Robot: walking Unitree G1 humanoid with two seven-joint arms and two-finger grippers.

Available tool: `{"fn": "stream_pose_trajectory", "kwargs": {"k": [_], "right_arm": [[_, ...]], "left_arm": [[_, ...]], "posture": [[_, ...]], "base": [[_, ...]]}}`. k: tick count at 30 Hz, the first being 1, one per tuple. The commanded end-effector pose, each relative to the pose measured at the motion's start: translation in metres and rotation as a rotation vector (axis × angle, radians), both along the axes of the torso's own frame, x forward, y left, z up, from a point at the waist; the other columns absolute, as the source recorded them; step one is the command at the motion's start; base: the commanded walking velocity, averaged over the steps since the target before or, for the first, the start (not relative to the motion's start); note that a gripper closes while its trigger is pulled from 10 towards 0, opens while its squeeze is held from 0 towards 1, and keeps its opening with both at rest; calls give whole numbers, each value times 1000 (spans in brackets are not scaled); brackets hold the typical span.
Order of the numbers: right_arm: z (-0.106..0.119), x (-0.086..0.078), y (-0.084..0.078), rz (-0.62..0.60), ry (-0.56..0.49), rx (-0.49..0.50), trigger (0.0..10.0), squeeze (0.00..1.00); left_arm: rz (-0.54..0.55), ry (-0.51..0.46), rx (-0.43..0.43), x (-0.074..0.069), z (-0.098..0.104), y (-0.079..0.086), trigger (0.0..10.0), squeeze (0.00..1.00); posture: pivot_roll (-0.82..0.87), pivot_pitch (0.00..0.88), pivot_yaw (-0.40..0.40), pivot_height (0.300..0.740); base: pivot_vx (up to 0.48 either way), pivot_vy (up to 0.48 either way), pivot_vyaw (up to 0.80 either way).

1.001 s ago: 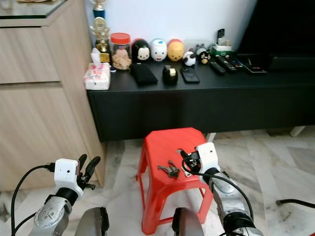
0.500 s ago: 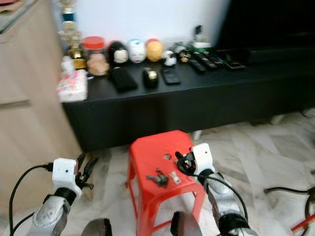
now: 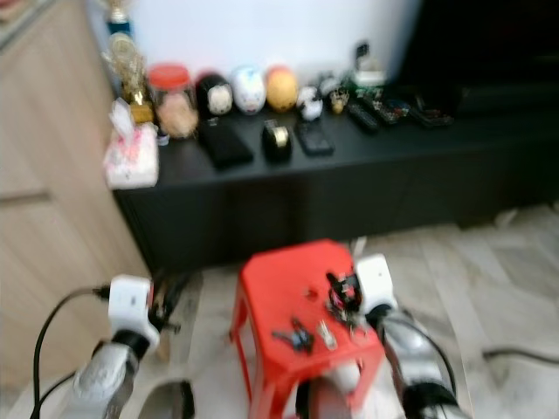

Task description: Hang keys on a hook

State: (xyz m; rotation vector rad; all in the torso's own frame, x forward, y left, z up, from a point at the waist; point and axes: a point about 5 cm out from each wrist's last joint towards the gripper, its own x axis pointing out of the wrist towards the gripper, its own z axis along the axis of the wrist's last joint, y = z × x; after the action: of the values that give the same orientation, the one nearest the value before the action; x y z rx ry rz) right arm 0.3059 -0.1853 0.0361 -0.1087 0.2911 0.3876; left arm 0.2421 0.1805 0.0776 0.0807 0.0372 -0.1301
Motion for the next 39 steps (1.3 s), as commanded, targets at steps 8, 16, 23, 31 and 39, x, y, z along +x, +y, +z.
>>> {"fn": "stream_pose_trajectory", "kwargs": {"k": [8, 16, 23, 31, 39], "right_arm": [[-3, -7, -3, 354, 97, -203, 10000, 0], [-7, -17, -11, 608, 241, -335, 10000, 0], [-6, -23, -17, 683, 286, -310, 10000, 0], [-13, -23, -24, 595, 280, -377, 10000, 0], [-18, -21, -17, 554, 268, -417, 10000, 0]], "left_arm": [[11, 21, 2, -5, -3, 2, 10000, 0], [12, 27, 10, -8, -3, 5, 10000, 0], [7, 33, 16, -8, -4, 6, 10000, 0], [-3, 36, 16, -9, -4, 4, 10000, 0], [-3, 38, 18, -8, -3, 4, 10000, 0]], "posture": [[94, 0, -98, 559], [106, 0, -93, 559], [96, 0, -81, 559], [94, 0, -77, 559], [97, 0, -77, 559]], "base": [[0, 0, 0], [0, 0, 0], [0, 0, 0], [0, 0, 0], [0, 0, 0]]}}
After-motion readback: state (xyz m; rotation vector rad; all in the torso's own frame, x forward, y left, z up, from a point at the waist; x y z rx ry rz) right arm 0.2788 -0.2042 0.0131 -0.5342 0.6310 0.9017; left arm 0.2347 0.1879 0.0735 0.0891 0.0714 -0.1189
